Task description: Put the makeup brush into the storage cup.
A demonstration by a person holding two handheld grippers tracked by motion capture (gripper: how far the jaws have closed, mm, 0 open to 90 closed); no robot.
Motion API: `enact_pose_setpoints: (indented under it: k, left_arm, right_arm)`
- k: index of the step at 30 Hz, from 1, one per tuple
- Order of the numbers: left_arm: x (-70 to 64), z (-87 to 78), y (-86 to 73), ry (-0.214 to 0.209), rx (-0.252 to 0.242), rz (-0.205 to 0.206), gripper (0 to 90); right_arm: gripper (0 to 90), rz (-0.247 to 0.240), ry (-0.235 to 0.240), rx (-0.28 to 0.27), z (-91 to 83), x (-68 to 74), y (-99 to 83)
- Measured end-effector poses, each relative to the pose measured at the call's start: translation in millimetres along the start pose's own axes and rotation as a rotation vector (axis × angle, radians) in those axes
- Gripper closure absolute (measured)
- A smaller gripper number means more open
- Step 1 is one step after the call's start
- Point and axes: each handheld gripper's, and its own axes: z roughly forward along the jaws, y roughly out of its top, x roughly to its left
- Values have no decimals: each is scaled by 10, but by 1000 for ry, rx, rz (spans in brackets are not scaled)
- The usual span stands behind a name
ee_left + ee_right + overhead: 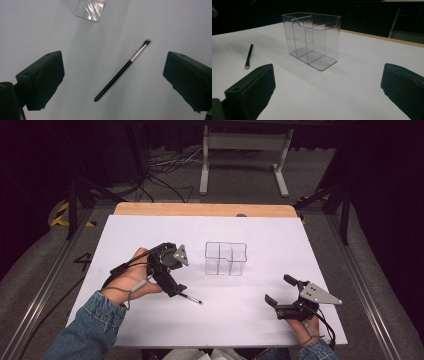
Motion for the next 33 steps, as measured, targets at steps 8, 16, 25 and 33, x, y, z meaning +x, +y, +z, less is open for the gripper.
enact_pose_setpoints:
  k: [8, 16, 25, 33]
  left_arm:
    - [25, 70, 1, -34, 42, -3, 55]
    - [15, 207, 14, -79, 124, 31, 62]
    - [-17, 324, 33, -62, 172, 60, 67]
    - [0, 455, -7, -89, 189, 40, 69]
  right_arm:
    - [0, 0, 5, 5, 1, 2, -3]
    - [0, -2, 4, 9, 2, 2, -5]
    - [0, -1, 5, 7, 1, 5, -4]
    - [0, -8, 5, 9, 2, 12, -4]
